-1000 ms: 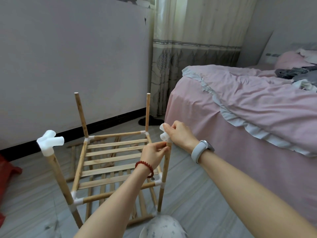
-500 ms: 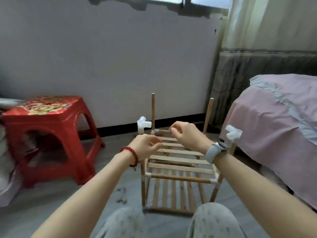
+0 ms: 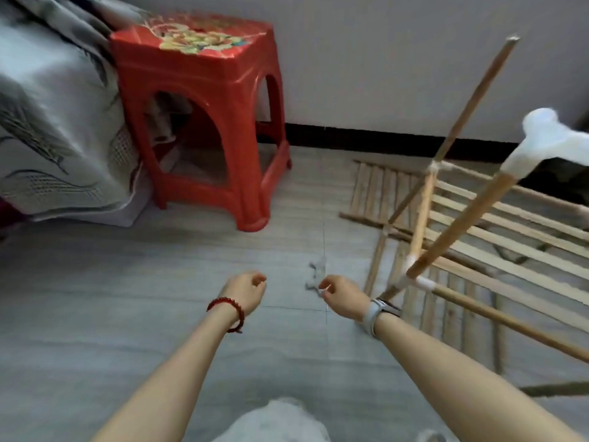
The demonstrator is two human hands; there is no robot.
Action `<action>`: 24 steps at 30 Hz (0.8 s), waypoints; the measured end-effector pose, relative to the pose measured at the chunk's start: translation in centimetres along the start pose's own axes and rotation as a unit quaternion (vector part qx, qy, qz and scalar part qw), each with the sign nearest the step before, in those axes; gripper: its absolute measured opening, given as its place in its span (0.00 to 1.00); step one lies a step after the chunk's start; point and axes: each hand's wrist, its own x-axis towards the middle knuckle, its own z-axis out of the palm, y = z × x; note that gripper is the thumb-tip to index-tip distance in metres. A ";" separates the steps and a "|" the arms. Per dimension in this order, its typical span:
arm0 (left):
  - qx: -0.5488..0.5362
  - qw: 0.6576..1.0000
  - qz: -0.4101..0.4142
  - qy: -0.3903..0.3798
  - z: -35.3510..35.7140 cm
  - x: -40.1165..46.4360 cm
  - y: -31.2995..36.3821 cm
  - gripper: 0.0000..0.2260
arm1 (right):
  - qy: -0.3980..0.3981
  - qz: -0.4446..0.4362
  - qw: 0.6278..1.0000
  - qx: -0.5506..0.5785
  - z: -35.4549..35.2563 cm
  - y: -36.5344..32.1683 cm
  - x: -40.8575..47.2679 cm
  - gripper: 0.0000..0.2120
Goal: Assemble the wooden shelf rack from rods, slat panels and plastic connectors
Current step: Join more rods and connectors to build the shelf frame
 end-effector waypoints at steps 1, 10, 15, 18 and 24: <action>-0.002 1.000 -0.012 -0.016 1.4 1.5 -1.6 0.14 | -0.005 0.021 1.000 -0.004 1.6 0.8 2.1 0.14; 0.154 0.980 -0.066 -0.112 11.6 10.2 -9.3 0.26 | 0.003 0.090 0.995 -0.031 9.6 6.5 14.6 0.28; 0.215 0.967 -0.066 -0.123 13.1 10.3 -9.9 0.27 | -0.010 0.075 0.994 -0.084 10.7 7.4 15.3 0.18; 0.176 0.970 -0.085 -0.143 12.0 10.2 -9.4 0.25 | -0.034 0.075 0.994 -0.065 10.0 6.6 13.7 0.11; 0.045 0.996 -0.018 -0.069 7.0 8.8 -4.3 0.17 | 0.003 -0.002 1.000 0.011 5.4 3.4 6.5 0.17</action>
